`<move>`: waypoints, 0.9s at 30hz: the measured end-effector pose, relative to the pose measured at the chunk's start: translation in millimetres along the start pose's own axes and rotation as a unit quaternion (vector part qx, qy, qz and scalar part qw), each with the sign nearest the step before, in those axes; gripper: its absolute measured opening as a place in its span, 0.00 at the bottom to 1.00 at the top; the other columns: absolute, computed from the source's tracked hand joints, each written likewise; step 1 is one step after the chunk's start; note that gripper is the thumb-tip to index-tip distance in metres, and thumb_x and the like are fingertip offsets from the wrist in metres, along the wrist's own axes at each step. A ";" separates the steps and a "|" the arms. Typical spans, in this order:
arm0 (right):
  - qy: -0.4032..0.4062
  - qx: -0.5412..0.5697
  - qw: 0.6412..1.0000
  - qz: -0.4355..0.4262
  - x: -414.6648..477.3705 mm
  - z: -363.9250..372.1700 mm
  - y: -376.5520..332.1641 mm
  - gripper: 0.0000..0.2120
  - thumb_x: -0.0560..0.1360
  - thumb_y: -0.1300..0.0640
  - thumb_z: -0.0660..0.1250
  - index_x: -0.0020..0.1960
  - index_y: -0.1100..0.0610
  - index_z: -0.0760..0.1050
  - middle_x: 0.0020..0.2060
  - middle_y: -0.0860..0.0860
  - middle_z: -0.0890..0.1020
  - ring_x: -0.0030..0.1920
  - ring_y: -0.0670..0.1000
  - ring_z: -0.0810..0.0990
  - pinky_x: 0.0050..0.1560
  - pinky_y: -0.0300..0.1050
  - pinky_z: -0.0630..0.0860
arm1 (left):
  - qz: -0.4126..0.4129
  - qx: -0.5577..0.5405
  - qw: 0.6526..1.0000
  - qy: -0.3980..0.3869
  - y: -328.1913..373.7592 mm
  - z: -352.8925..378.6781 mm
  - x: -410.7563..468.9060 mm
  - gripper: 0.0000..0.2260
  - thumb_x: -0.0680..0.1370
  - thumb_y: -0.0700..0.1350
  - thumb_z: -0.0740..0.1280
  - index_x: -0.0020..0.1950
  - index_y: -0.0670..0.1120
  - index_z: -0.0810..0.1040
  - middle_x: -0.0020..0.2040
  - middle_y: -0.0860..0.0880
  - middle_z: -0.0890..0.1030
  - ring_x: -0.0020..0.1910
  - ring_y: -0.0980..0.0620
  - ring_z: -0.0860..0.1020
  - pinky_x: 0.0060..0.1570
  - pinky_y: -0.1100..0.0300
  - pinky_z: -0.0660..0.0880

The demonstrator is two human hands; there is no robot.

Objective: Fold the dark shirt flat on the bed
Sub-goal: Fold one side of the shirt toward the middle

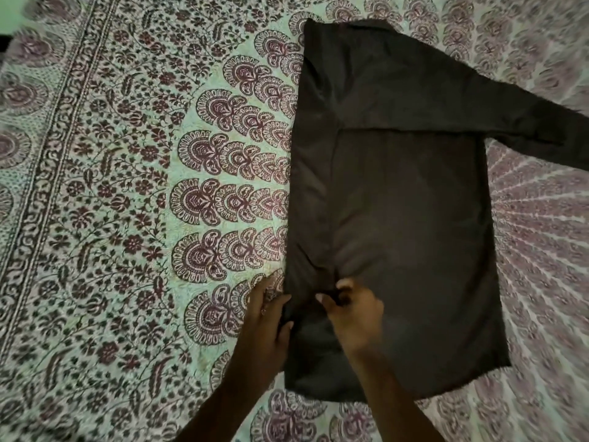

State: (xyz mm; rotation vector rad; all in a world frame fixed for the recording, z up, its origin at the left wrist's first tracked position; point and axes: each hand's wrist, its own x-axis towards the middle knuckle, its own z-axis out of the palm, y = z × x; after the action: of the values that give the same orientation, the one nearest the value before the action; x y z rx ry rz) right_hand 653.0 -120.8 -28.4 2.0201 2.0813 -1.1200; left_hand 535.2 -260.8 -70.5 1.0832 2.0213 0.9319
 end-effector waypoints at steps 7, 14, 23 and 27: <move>-0.061 -0.035 0.997 -0.005 -37.0 -3.7 33.9 0.20 0.66 0.48 0.84 0.36 0.51 0.72 0.30 0.45 0.78 0.37 0.53 0.83 0.39 0.46 0.76 | 0.023 0.057 0.997 -0.049 -3.7 -0.4 -18.7 0.30 0.77 0.41 0.75 0.78 0.43 0.71 0.85 0.51 0.52 0.84 0.43 0.58 0.69 0.40 0.76; -0.239 0.045 0.969 0.037 -42.3 -6.4 45.2 0.15 0.69 0.62 0.81 0.52 0.61 0.81 0.41 0.54 0.89 0.32 0.52 0.88 0.34 0.45 0.84 | -0.013 0.100 0.992 -0.072 7.2 -4.7 -25.1 0.34 0.74 0.41 0.78 0.78 0.44 0.70 0.83 0.47 0.57 0.80 0.41 0.65 0.70 0.44 0.76; -0.184 0.138 0.970 0.080 -44.3 1.8 43.3 0.14 0.76 0.47 0.76 0.46 0.58 0.81 0.32 0.55 0.86 0.32 0.55 0.87 0.34 0.49 0.83 | -0.173 0.034 0.984 0.000 26.4 -5.1 -29.5 0.22 0.77 0.37 0.74 0.68 0.47 0.72 0.40 0.52 0.80 0.41 0.47 0.82 0.43 0.47 0.80; -0.082 0.112 0.990 0.003 -41.5 6.3 39.5 0.09 0.76 0.51 0.77 0.51 0.55 0.82 0.37 0.49 0.86 0.32 0.42 0.85 0.38 0.38 0.81 | -0.195 0.038 0.980 -0.004 34.9 -9.6 -30.2 0.16 0.79 0.37 0.71 0.63 0.48 0.71 0.41 0.50 0.81 0.42 0.46 0.82 0.41 0.48 0.80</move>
State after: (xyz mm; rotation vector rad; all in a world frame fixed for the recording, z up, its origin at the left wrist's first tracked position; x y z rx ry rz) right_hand 691.4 -163.7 -31.0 1.9409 1.9462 -1.5234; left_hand 555.1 -275.6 -30.5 0.6868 2.1713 0.6503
